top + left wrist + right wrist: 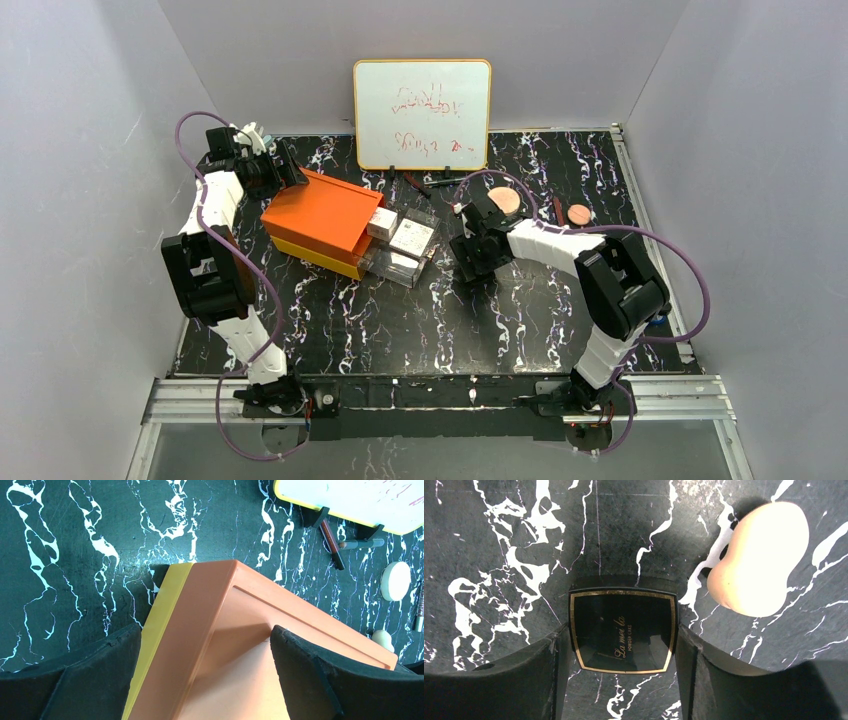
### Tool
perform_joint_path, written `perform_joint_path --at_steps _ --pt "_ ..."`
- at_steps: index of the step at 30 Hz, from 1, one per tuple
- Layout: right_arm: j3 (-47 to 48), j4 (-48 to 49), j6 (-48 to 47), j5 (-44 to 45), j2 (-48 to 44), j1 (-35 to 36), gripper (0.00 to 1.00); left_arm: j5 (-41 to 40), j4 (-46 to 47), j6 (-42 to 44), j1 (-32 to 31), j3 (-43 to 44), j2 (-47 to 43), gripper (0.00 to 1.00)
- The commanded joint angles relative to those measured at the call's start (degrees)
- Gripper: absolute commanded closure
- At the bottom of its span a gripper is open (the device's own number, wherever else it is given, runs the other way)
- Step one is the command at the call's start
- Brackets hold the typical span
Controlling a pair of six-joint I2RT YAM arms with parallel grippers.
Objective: Organize the makeup
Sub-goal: Pick up the makeup from the center of the board.
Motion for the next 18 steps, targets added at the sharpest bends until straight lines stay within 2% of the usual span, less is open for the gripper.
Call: perform_joint_path --at_steps 1,5,12,18 --pt "-1.65 -3.93 2.13 -2.94 -0.09 -0.35 0.45 -5.14 -6.92 2.85 -0.71 -1.36 1.38 0.03" --pt "-2.14 -4.26 2.71 -5.05 -0.25 -0.67 0.59 -4.91 -6.86 2.87 -0.75 -1.76 1.22 0.03" --pt "-0.72 -6.40 4.03 -4.51 -2.14 -0.70 0.97 -4.69 -6.69 2.78 -0.71 -2.09 0.57 0.03" --pt "4.03 -10.62 4.64 -0.43 -5.89 -0.68 0.99 -4.23 -6.47 2.53 -0.71 -2.19 0.56 0.03"
